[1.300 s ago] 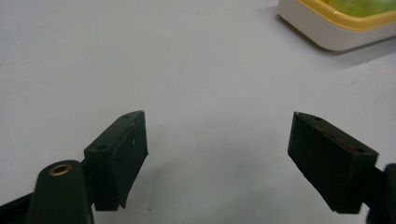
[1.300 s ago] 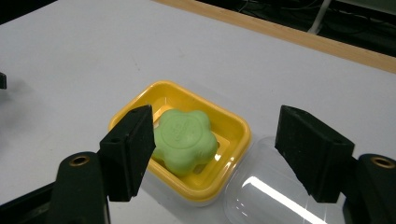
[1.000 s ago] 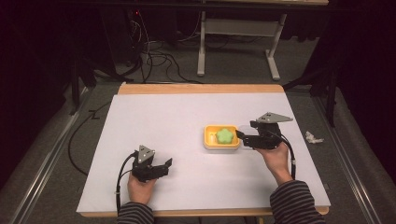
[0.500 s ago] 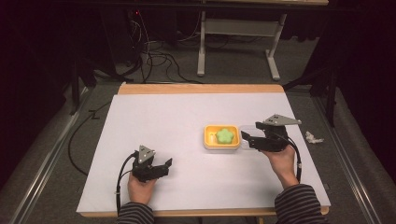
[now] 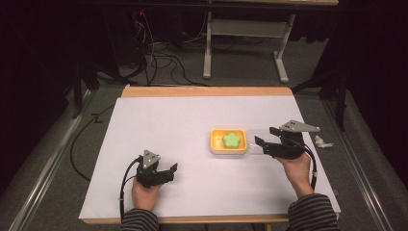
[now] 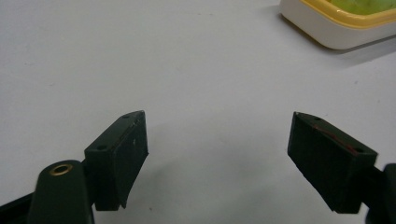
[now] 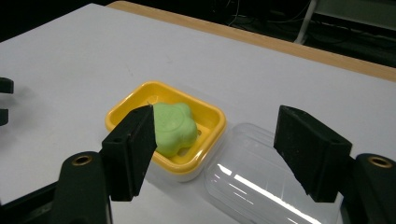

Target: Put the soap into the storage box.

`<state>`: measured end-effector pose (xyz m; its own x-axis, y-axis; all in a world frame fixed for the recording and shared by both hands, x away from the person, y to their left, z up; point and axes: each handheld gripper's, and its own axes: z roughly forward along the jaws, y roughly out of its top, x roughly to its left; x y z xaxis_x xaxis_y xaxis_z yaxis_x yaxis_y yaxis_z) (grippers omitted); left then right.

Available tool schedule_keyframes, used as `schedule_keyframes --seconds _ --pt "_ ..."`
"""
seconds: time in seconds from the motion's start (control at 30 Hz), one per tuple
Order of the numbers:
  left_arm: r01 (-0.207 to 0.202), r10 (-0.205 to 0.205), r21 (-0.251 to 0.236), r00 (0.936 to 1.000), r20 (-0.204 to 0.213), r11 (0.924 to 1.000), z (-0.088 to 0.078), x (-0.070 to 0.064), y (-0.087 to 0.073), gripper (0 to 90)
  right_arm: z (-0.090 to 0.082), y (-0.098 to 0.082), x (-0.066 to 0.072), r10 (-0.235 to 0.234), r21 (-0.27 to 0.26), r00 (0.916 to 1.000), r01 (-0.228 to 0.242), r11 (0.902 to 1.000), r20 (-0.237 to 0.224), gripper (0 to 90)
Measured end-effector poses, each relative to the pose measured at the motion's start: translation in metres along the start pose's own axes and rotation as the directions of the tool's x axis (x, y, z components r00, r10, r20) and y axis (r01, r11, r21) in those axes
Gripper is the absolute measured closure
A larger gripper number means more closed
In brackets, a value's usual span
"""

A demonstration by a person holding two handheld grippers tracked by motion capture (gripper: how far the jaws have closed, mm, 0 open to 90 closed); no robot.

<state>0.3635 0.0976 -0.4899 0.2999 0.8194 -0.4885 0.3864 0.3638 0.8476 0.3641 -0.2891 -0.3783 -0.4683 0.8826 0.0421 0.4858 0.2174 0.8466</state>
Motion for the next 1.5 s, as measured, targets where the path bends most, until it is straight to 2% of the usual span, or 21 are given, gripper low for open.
schedule_keyframes --seconds 0.33,1.1,1.5 --pt "-0.008 0.008 -0.002 1.0 0.004 1.0 -0.001 0.0 0.0 20.6 -0.01 -0.008 -0.009 0.021 -0.012 0.9997 -0.021 0.9997 0.014 29.8" --pt "-0.008 0.008 -0.005 1.0 0.005 1.0 -0.001 -0.001 0.0 20.5 -0.028 -0.032 -0.013 0.055 -0.017 0.998 -0.054 0.9984 0.03 30.0" --pt "-0.009 0.009 -0.003 1.0 0.003 1.0 -0.001 0.0 0.0 20.6 -0.03 -0.047 -0.012 0.075 -0.009 0.9967 -0.075 0.9972 0.032 30.1"
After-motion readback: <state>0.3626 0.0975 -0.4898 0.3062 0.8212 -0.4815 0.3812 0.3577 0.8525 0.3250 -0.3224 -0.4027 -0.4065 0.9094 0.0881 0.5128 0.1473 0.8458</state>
